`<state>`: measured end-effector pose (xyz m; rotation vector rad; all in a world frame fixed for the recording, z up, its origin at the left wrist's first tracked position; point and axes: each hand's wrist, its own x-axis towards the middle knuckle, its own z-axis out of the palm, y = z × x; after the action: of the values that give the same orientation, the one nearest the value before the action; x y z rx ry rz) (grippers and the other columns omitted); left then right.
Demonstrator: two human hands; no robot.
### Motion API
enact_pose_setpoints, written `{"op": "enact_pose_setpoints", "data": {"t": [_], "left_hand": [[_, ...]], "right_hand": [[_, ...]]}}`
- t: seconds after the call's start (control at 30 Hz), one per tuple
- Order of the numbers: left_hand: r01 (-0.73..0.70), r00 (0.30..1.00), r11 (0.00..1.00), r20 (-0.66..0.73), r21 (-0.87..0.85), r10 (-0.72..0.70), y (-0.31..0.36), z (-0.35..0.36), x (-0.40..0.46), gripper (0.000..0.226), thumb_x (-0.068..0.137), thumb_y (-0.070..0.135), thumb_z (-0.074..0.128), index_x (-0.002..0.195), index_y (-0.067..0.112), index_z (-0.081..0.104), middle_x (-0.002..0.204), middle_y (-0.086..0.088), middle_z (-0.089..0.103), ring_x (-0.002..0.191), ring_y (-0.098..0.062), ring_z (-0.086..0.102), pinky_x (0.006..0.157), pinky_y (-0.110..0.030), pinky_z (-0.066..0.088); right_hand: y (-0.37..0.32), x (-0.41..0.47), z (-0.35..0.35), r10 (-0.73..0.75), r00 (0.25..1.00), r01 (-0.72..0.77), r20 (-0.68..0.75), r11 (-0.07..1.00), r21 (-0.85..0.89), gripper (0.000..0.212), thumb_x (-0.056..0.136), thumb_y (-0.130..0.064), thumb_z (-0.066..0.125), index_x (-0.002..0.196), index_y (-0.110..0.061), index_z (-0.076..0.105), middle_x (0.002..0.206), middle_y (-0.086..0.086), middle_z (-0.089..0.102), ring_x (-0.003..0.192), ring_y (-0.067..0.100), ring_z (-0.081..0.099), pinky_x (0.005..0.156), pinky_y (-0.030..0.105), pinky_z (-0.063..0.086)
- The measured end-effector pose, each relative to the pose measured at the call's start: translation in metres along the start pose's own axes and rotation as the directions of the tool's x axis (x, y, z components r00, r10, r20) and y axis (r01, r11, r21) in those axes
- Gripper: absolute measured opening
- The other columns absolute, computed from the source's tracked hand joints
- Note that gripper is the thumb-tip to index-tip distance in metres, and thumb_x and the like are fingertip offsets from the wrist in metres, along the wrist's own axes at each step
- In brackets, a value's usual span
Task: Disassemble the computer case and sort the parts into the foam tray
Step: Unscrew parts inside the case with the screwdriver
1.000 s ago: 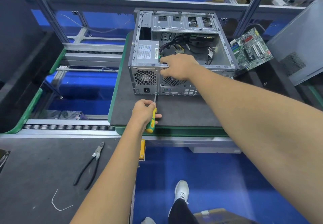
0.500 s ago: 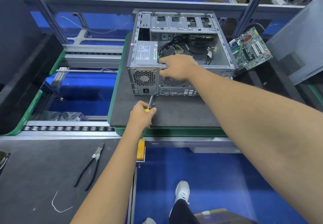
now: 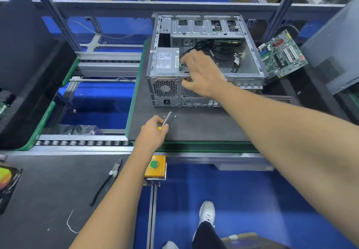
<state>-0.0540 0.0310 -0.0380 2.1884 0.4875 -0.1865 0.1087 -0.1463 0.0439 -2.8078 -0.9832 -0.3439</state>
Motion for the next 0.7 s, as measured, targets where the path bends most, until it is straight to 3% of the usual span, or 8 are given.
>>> {"op": "enact_pose_setpoints", "data": {"t": [0.07,0.1,0.17,0.23,0.3,0.5,0.7], "left_hand": [[-0.009,1.0,1.0,-0.006,0.005,0.009,-0.004,-0.004,-0.003,0.008,0.098,0.037,0.057,0.097,0.03,0.057,0.086,-0.007,0.071,0.099,-0.039,0.065,0.081,-0.053,0.059],[-0.015,1.0,1.0,-0.008,0.007,0.015,-0.007,-0.005,-0.003,0.006,0.098,0.037,0.058,0.097,0.031,0.058,0.086,-0.007,0.071,0.098,-0.038,0.065,0.081,-0.052,0.059],[-0.028,1.0,1.0,-0.013,0.004,0.028,-0.011,-0.007,-0.004,0.004,0.096,0.036,0.059,0.095,0.033,0.058,0.085,-0.005,0.071,0.09,-0.035,0.062,0.08,-0.052,0.059],[-0.054,0.998,0.998,-0.01,-0.011,0.054,-0.014,-0.008,-0.003,0.005,0.096,0.036,0.06,0.093,0.034,0.058,0.083,-0.005,0.07,0.078,-0.029,0.057,0.077,-0.053,0.06],[-0.084,0.997,0.996,-0.001,-0.011,0.084,-0.016,-0.009,-0.003,0.006,0.095,0.036,0.062,0.091,0.034,0.058,0.078,-0.005,0.07,0.066,-0.024,0.055,0.07,-0.05,0.059],[-0.11,0.992,0.992,0.056,-0.065,0.114,-0.019,-0.009,-0.004,0.007,0.097,0.034,0.064,0.091,0.033,0.06,0.069,-0.007,0.067,0.045,-0.012,0.049,0.045,-0.029,0.045],[-0.11,0.984,0.982,0.12,-0.152,0.129,-0.021,-0.007,-0.006,0.006,0.101,0.029,0.062,0.098,0.024,0.061,0.069,-0.004,0.065,0.041,-0.009,0.048,0.039,-0.019,0.038]], "right_hand": [[-0.014,-0.024,0.012,-0.08,0.975,0.084,-0.209,0.996,0.01,0.048,0.078,-0.034,0.054,0.118,-0.008,0.054,0.115,0.011,0.05,0.104,0.026,0.035,0.093,0.041,0.027],[-0.022,-0.038,0.021,-0.116,0.966,0.134,-0.231,0.989,0.064,0.045,0.077,-0.033,0.054,0.115,-0.008,0.058,0.107,0.01,0.052,0.1,0.024,0.037,0.09,0.039,0.025],[-0.035,-0.061,0.04,-0.114,0.99,0.128,-0.084,0.971,0.201,0.041,0.08,-0.031,0.06,0.116,-0.013,0.057,0.089,-0.001,0.055,0.088,0.024,0.046,0.087,0.038,0.033],[-0.044,-0.075,0.057,0.005,0.986,-0.057,0.167,0.949,0.31,0.042,0.085,-0.031,0.063,0.123,-0.02,0.047,0.079,-0.004,0.059,0.078,0.025,0.054,0.082,0.042,0.043],[-0.046,-0.079,0.072,0.107,0.946,-0.231,0.305,0.884,0.407,0.042,0.088,-0.031,0.063,0.123,-0.028,0.042,0.076,-0.003,0.062,0.076,0.023,0.058,0.072,0.04,0.046],[-0.047,-0.07,0.089,0.172,0.921,-0.361,0.35,0.717,0.597,0.018,0.089,-0.026,0.067,0.101,-0.031,0.054,0.07,-0.006,0.065,0.07,0.013,0.063,0.072,0.038,0.055],[-0.048,-0.064,0.096,0.169,0.927,-0.351,0.334,0.705,0.616,0.01,0.085,-0.021,0.067,0.081,-0.026,0.06,0.063,-0.005,0.066,0.058,0.006,0.06,0.065,0.038,0.057]]}}
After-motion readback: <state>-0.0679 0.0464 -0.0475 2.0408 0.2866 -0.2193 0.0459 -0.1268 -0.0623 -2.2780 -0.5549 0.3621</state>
